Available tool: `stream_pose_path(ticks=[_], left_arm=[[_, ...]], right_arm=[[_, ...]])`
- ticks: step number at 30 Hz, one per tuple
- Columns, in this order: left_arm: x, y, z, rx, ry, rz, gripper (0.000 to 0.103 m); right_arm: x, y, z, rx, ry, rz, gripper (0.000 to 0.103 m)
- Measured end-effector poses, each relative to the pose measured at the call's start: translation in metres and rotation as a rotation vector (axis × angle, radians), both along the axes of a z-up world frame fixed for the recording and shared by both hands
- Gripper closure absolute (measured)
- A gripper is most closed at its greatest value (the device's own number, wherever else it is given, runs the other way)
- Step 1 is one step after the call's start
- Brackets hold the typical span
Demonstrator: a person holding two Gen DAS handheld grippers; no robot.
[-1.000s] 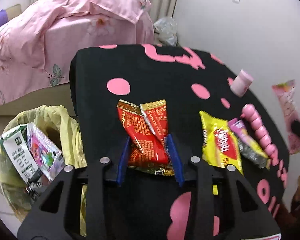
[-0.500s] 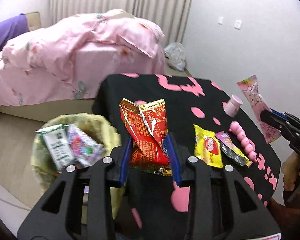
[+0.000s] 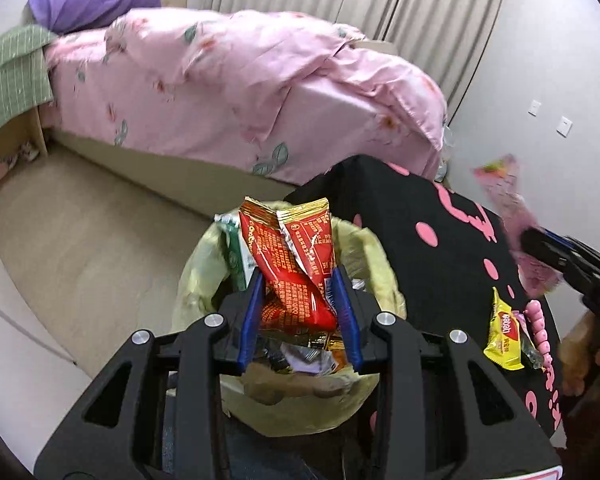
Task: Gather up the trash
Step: 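Carry the red-gold bag and pink packet to the trash bag and open both tools, then move both empty tools back to the remaining wrappers on the table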
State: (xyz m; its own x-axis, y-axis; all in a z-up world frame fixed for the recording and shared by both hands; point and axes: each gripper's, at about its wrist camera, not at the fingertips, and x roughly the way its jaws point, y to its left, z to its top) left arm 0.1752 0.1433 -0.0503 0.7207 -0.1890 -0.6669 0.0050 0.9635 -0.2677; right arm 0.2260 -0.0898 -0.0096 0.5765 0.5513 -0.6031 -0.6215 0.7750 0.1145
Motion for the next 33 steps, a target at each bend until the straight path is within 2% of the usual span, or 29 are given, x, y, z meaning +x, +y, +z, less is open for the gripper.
stream_pose_path(ticks=[6,10,11,13,14,17,21,26,29,33], left_arm=[[0.012,0.011,-0.032,-0.053,0.060,0.002,0.070],[0.018,0.018,-0.038,-0.089,0.067,0.004,0.067],[0.020,0.020,-0.038,-0.102,0.065,0.005,0.062],[0.021,0.025,-0.037,-0.133,0.058,0.005,0.050],[0.021,0.027,-0.036,-0.138,0.049,0.014,0.043],[0.022,0.030,-0.031,-0.139,0.034,0.027,0.034],[0.020,0.032,-0.026,-0.135,0.025,0.057,0.031],[0.011,0.030,-0.016,-0.138,-0.003,0.089,0.031],[0.007,0.015,-0.011,-0.112,-0.014,0.065,0.030],[0.005,-0.022,-0.007,-0.049,-0.024,-0.012,0.030]], right_arm=[[0.034,0.038,-0.037,-0.014,0.084,0.037,0.090],[0.049,0.050,-0.056,-0.028,0.132,0.053,0.089],[0.053,0.053,-0.060,-0.036,0.145,0.057,0.089],[0.056,0.052,-0.066,-0.033,0.162,0.055,0.077],[0.056,0.050,-0.068,-0.022,0.167,0.052,0.067],[0.057,0.042,-0.070,-0.002,0.186,0.046,0.065],[0.048,0.024,-0.062,-0.001,0.165,0.034,0.065],[0.030,-0.020,-0.047,0.007,0.124,-0.042,0.065],[0.014,-0.058,-0.041,0.014,0.106,-0.108,0.065],[-0.015,-0.116,-0.040,-0.029,0.066,-0.223,0.065]])
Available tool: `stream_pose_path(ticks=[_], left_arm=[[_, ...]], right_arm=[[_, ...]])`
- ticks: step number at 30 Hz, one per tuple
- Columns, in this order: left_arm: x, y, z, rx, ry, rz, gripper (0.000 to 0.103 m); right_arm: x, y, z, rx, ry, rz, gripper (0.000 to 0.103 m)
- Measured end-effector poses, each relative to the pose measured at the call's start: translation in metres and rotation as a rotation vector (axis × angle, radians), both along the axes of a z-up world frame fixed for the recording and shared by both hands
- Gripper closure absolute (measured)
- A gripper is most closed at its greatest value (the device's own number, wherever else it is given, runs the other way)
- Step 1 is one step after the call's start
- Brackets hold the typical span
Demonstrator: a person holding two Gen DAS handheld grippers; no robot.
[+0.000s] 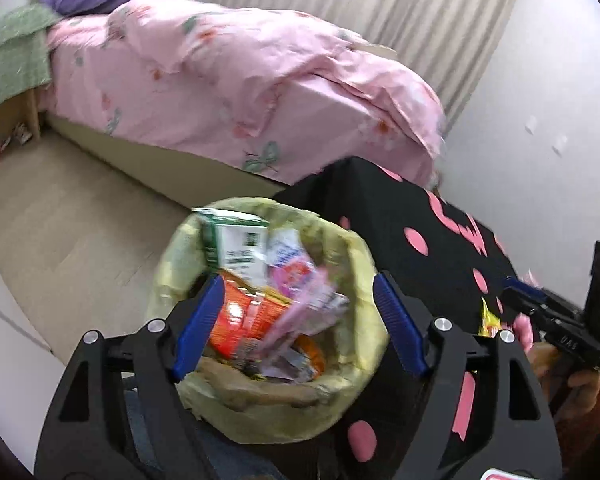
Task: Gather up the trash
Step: 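Move both empty tools back to the remaining wrappers on the table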
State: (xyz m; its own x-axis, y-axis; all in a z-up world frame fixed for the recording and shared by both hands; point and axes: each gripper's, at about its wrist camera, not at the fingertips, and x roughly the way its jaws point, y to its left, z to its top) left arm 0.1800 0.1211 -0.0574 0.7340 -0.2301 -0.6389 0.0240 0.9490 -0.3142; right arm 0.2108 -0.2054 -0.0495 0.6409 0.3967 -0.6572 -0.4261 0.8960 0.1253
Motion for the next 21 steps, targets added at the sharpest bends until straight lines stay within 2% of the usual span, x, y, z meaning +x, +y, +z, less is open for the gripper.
stream_pose_path(ticks=[3,6,7,8,9,12,17,21], left_arm=[[0.001,-0.037,0.000,0.022,0.002,-0.097,0.030],[0.000,-0.079,0.000,0.034,0.002,-0.207,0.030],[0.000,-0.088,0.000,0.037,0.003,-0.232,0.030],[0.000,-0.102,0.000,0.041,0.004,-0.268,0.030],[0.000,-0.112,-0.001,0.044,0.008,-0.291,0.030],[0.000,-0.148,-0.005,0.062,0.027,-0.372,0.030],[-0.004,-0.191,-0.010,0.094,0.041,-0.467,0.030],[-0.006,-0.198,-0.011,0.104,0.045,-0.466,0.030]], right_arm=[[-0.022,-0.039,-0.001,-0.057,-0.023,-0.087,0.065],[-0.042,-0.079,-0.003,-0.063,-0.019,-0.165,0.064],[-0.047,-0.089,-0.003,-0.060,-0.016,-0.182,0.061],[-0.052,-0.098,-0.004,-0.057,-0.014,-0.196,0.050],[-0.059,-0.109,-0.006,-0.054,-0.016,-0.209,0.044],[-0.075,-0.128,-0.010,-0.065,-0.018,-0.233,0.044],[-0.088,-0.132,-0.029,-0.083,0.048,-0.187,0.044],[-0.086,-0.117,-0.047,-0.044,0.075,-0.146,0.044]])
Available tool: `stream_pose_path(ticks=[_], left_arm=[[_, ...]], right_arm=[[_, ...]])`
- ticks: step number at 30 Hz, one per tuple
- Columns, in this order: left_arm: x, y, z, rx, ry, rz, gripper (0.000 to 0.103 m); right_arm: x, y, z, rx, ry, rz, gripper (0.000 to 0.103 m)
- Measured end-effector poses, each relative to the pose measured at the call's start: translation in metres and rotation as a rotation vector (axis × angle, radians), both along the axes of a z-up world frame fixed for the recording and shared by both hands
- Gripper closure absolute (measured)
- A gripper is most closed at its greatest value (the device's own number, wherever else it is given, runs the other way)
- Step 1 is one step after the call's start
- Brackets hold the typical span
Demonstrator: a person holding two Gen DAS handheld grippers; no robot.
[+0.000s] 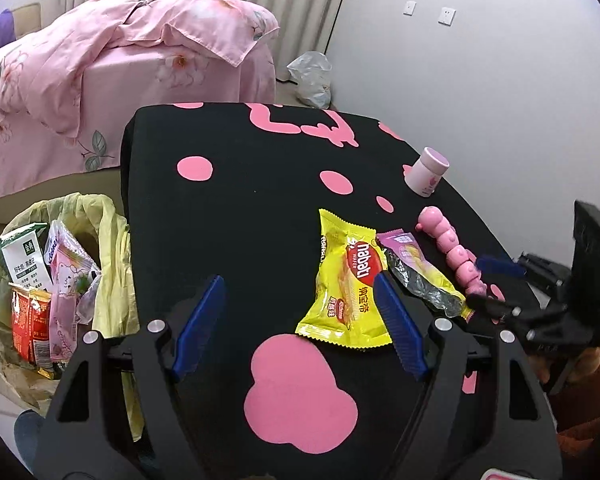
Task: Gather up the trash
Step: 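Move both empty tools back to the remaining wrappers on the table, then grasp the yellow Nabati bag with the left tool while the right tool grasps the pink-yellow chip bag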
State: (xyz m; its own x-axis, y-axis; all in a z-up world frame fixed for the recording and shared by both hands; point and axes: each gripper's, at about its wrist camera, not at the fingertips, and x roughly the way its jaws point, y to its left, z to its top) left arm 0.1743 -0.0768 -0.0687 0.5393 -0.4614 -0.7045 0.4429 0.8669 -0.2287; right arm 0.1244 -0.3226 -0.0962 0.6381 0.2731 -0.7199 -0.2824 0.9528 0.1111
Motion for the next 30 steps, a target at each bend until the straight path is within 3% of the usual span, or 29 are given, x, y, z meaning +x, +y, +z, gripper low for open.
stream_pose_path(ticks=[5,12,17,27,30], left_arm=[[0.000,0.003,-0.008,0.014,0.027,0.015,0.030],[-0.002,-0.011,-0.016,0.017,0.061,-0.027,0.021],[0.002,-0.038,-0.026,0.053,0.092,-0.088,0.018],[0.012,-0.068,-0.042,0.145,0.103,-0.114,0.018],[0.015,-0.068,-0.041,0.161,0.110,-0.081,0.030]], right_arm=[[0.011,0.011,-0.011,0.038,0.004,-0.008,0.044],[0.006,0.017,-0.026,-0.084,0.029,-0.029,0.045],[-0.008,0.004,-0.029,-0.067,0.052,-0.038,0.045],[-0.027,-0.003,-0.032,-0.052,0.060,-0.031,0.045],[-0.028,-0.009,-0.031,-0.007,0.075,-0.046,0.044]])
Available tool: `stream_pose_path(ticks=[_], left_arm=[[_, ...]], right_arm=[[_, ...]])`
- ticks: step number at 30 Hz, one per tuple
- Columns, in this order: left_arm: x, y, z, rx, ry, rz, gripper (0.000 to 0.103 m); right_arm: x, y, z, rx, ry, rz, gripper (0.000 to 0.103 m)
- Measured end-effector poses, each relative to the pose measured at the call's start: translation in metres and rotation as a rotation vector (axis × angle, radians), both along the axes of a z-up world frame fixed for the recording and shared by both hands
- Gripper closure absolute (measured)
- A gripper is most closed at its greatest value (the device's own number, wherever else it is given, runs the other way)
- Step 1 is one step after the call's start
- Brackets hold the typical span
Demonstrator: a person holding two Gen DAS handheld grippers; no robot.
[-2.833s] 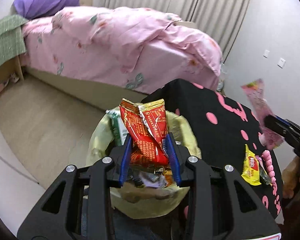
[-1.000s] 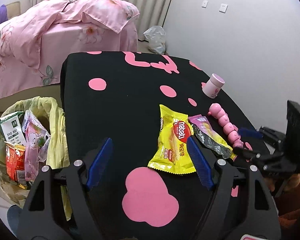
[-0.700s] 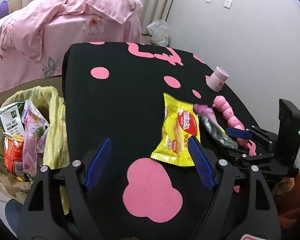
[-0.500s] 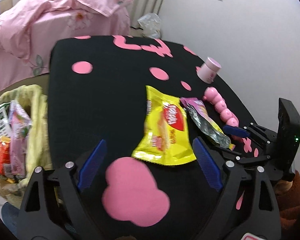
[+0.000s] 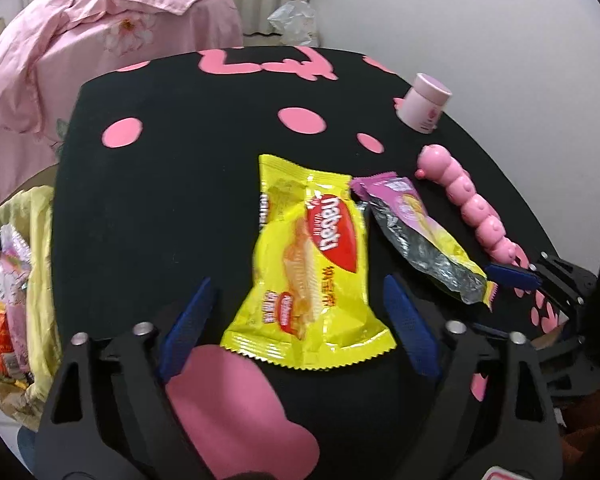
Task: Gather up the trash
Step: 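Grasp the yellow Nabati bag with the left tool while the right tool grasps the pink-yellow chip bag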
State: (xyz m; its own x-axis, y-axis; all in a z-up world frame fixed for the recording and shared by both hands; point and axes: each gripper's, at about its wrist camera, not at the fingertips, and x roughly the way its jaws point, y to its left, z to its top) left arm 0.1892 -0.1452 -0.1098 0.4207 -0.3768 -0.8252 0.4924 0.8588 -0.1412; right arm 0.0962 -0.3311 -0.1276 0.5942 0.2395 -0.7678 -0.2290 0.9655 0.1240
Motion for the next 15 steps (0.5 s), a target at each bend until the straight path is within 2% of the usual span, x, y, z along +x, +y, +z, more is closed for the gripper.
stream_pose_path(ticks=[2,6,11,15], left_arm=[[0.002,0.005,0.001,-0.010,0.007,0.020,0.034],[0.004,0.017,0.002,-0.044,0.017,0.057,0.053],[0.002,0.035,0.006,-0.089,0.025,0.092,0.068],[-0.001,0.043,0.007,-0.098,0.022,0.112,0.073]], right_arm=[[-0.002,-0.006,0.001,0.058,0.019,-0.006,0.044],[-0.008,-0.014,0.005,0.160,0.023,-0.010,0.045],[-0.013,-0.002,0.030,0.089,-0.127,-0.035,0.047],[0.010,0.001,0.034,0.100,-0.126,-0.049,0.047]])
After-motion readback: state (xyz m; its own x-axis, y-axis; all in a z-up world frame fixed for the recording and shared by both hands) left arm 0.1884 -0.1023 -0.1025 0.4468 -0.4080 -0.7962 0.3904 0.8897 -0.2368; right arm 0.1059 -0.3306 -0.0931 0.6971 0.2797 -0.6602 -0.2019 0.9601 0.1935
